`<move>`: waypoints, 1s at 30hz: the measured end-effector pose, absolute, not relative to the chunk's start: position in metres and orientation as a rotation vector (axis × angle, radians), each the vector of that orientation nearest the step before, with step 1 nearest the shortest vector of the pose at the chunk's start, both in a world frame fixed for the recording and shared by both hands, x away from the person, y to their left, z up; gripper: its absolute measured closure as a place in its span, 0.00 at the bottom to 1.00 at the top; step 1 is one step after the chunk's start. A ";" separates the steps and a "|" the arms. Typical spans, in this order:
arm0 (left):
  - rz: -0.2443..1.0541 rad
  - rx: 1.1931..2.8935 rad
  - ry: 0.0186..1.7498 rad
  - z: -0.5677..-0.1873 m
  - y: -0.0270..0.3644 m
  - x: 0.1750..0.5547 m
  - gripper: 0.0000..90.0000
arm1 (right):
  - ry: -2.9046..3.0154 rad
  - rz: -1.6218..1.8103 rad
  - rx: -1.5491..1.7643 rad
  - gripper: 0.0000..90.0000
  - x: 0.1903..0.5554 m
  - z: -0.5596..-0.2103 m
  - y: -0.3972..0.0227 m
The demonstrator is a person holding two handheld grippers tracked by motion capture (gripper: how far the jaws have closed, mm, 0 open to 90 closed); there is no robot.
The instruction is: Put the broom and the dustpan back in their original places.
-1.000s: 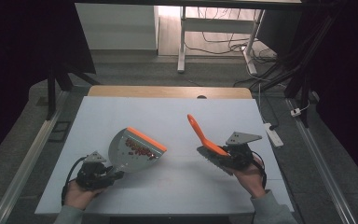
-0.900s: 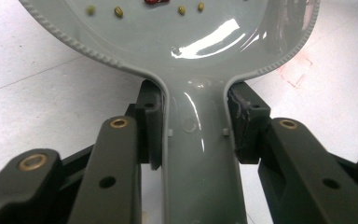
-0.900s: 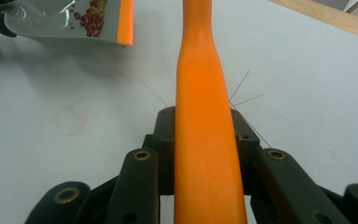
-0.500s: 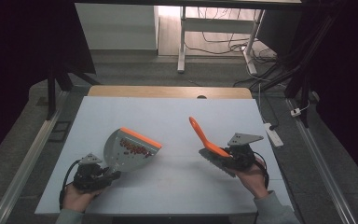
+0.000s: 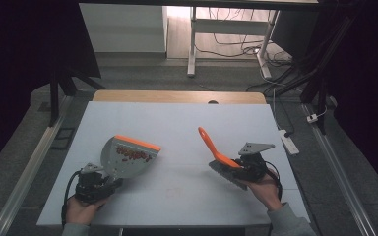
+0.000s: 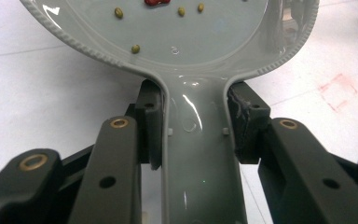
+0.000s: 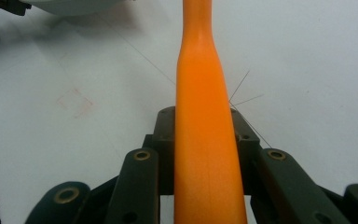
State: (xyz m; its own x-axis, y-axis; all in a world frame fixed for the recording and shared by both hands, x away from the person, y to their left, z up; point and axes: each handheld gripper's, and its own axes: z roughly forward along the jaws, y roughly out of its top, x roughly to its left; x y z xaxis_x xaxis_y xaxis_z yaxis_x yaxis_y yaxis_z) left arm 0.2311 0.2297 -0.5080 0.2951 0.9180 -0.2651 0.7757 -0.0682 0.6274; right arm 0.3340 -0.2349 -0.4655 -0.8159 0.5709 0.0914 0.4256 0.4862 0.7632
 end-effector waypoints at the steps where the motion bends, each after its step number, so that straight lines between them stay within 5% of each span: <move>1: 0.262 1.867 1.524 -0.509 0.230 0.231 0.68 | 2.554 1.236 0.877 0.79 0.334 -0.466 -0.235; 30: 0.275 1.789 1.661 -0.521 0.235 0.238 0.68 | 2.535 1.234 1.206 0.79 0.330 -0.494 -0.273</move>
